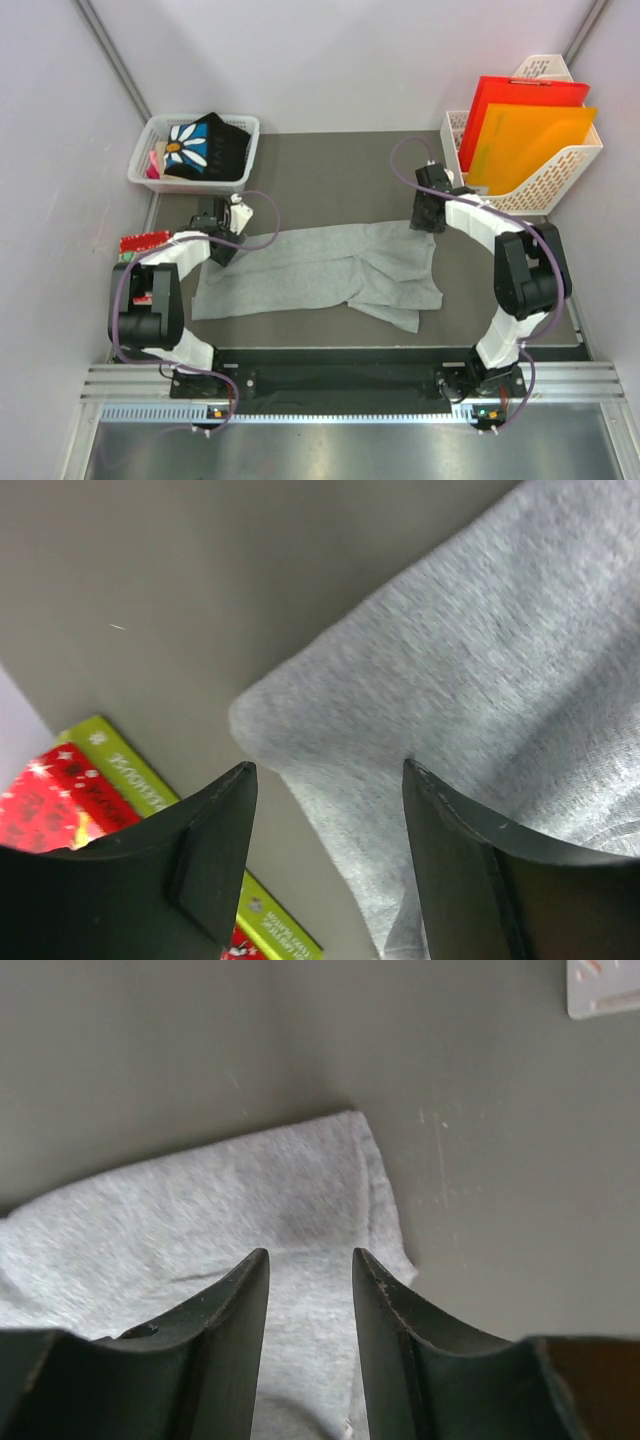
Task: Fold and stack the t-shirts
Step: Fold the flattened tshirt in 1/3 of the way
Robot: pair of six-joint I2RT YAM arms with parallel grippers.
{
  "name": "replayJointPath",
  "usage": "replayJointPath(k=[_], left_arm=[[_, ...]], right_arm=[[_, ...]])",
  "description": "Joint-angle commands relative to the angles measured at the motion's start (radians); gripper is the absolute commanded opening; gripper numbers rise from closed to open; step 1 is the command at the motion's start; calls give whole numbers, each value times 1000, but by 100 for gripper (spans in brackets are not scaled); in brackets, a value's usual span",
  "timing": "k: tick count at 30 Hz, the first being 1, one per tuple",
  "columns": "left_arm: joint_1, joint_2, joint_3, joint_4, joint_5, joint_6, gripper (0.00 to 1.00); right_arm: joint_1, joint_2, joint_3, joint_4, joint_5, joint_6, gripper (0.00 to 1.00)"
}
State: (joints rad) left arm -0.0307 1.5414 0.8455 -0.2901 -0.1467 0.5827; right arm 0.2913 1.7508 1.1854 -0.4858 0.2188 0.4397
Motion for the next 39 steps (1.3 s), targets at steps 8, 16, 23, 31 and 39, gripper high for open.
replayJointPath(k=[8, 16, 23, 31, 39], left_arm=[[25, 155, 7, 178, -34, -4, 61], [84, 347, 213, 186, -66, -4, 56], [84, 410, 337, 160, -56, -38, 52], [83, 338, 402, 123, -25, -92, 51], [57, -67, 253, -131, 145, -101, 52]], right_arm=[[-61, 170, 88, 124, -111, 50, 35], [-86, 269, 166, 99, -101, 54, 33], [-115, 315, 289, 33, -93, 37, 33], [-124, 336, 479, -77, -68, -2, 34], [18, -83, 211, -82, 31, 1, 51]])
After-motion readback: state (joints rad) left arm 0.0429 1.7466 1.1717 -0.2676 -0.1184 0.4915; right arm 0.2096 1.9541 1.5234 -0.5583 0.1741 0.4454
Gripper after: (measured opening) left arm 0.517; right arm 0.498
